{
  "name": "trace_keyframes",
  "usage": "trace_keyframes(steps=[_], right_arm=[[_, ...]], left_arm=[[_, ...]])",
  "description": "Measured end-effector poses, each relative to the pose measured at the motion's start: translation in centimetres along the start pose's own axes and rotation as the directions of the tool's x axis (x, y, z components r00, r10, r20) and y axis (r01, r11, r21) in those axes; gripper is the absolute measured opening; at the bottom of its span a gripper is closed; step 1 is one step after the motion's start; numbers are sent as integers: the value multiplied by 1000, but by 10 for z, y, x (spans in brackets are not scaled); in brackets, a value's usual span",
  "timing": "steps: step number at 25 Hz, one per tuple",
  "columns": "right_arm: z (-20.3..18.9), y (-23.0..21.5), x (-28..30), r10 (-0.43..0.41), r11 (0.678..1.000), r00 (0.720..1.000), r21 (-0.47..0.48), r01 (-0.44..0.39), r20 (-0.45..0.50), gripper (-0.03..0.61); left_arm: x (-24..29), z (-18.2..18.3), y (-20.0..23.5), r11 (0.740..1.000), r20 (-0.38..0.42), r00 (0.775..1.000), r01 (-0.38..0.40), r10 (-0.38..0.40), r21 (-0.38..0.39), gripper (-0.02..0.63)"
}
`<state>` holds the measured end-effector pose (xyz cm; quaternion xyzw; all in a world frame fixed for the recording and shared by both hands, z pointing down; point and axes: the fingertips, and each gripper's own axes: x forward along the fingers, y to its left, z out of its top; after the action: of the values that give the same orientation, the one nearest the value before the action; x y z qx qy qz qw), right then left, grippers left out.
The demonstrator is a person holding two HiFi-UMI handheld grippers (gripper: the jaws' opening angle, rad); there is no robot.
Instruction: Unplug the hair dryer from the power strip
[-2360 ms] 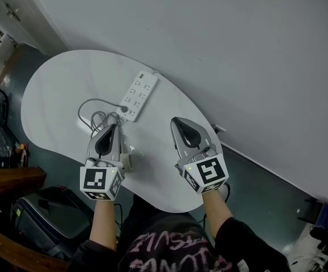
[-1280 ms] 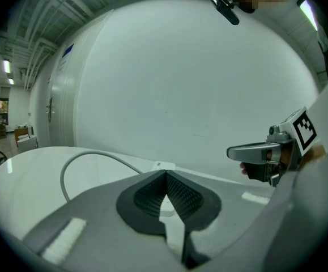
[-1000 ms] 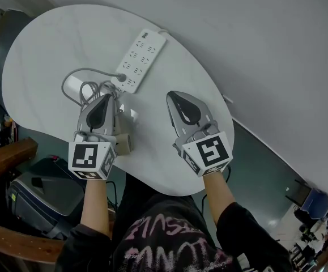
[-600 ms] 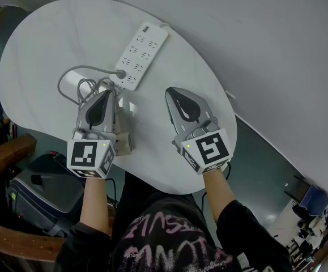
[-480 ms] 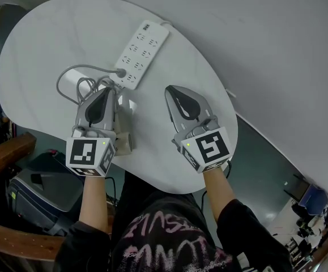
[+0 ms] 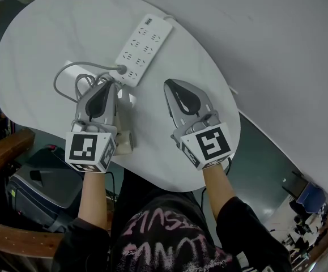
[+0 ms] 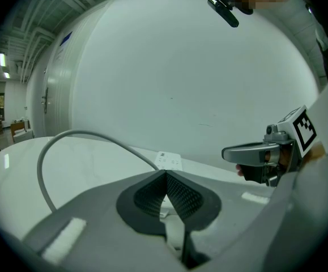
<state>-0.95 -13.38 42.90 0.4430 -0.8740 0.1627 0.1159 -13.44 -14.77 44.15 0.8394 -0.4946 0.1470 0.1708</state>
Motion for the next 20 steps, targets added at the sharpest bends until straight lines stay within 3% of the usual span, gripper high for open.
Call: trace_keyframes(steps=[10, 15, 20], right_arm=[[-1, 1, 1, 0, 1000, 1000, 19, 0, 2, 14], [-5, -3, 0, -13, 1000, 1000, 27, 13, -2, 14], [-6, -7, -1, -17, 999, 1000, 28, 17, -2, 14]], left_arm=[[10, -12, 6, 999, -98, 995, -11, 16, 53, 0], [19, -13, 2, 997, -130, 991, 32, -23, 69, 2], [29, -19, 2, 993, -189, 982, 50, -29, 108, 74]])
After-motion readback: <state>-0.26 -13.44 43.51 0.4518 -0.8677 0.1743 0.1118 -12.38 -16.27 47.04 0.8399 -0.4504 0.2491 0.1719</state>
